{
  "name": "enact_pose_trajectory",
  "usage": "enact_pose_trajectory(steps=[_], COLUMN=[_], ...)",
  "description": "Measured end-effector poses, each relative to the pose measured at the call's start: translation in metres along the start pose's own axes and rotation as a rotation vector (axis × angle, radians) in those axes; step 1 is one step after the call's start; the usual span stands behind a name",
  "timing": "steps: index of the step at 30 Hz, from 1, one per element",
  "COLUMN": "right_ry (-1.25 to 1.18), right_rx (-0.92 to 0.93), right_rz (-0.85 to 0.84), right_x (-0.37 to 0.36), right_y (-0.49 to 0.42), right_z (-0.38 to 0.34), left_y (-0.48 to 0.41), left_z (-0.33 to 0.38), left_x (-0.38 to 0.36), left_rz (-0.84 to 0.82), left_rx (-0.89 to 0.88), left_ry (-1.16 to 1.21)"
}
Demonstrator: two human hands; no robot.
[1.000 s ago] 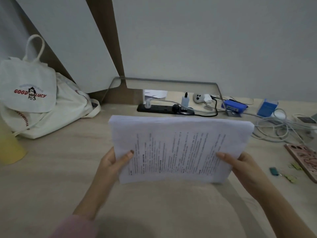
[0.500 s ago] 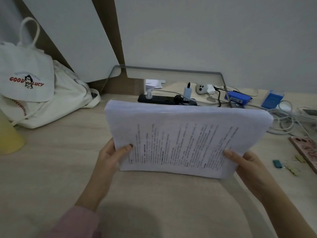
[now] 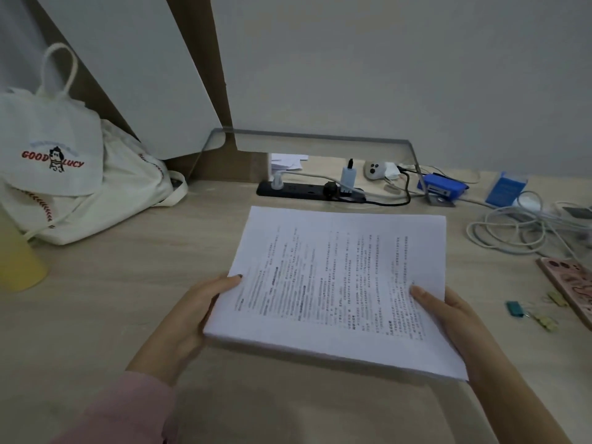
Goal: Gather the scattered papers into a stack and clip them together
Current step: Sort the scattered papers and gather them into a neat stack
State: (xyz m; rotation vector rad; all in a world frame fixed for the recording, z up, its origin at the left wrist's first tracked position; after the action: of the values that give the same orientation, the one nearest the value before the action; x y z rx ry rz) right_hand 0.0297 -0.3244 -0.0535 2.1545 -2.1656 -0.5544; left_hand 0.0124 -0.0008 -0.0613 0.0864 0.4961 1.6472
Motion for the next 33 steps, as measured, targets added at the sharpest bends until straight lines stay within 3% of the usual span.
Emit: enact_pose_trajectory(steps=[3, 8, 12, 15, 20, 23, 27, 33], right_ry=[-0.113, -0.287, -0.263, -0.22, 0.069, 0.265, 0.213, 0.105], right_rx=[-0.001, 0.042, 0.046, 0.01, 0.092, 0.259, 0.501, 0.465], right_rz=[0.052, 0.018, -0.124, -0.224, -0.22, -0.183, -0.104, -0.006], right_x=[-0.005, -0.03, -0.05, -0.041, -0.007, -0.017, -0.033, -0.034], right_y=[0.003, 0.011, 0.027, 0.033, 0.025, 0.027, 0.036, 0.038], right_z=[0.016, 0.032, 0.034, 0.026, -0.013, -0.043, -0.072, -0.041], left_y=[-0.007, -0.011, -0.01, -0.004, 0.022, 0.036, 0.055, 0.053], left_z=[-0.012, -0.014, -0.002, 0.028, 0.083, 0.099, 0.104, 0.067], left_x=[0.007, -0.02, -0.034, -0.029, -0.041, -0.058, -0.078, -0.085], left_rz=[0.113, 0.167, 0.314, 0.419, 0.295, 0.202, 0.137, 0.115], left_rx=[0.012, -0.054, -0.141, -0.308, -0.588, -0.718, -0.86, -0.856], left_ry=[0.165, 0.315, 0.374, 0.256, 0.116, 0.001, -0.088, -0.077])
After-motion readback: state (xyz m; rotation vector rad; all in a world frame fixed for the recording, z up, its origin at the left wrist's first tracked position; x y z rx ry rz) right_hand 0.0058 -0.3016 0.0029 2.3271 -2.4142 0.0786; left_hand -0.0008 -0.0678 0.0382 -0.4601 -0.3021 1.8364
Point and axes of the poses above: each hand's wrist, its own y-axis away from the middle knuckle, its own x-axis out of the back of the hand, z = x × y, the point moved 6 cm from there along -y, towards the middle knuckle, and after that the axes turned 4 degrees about -y, right-handed, at the moved point
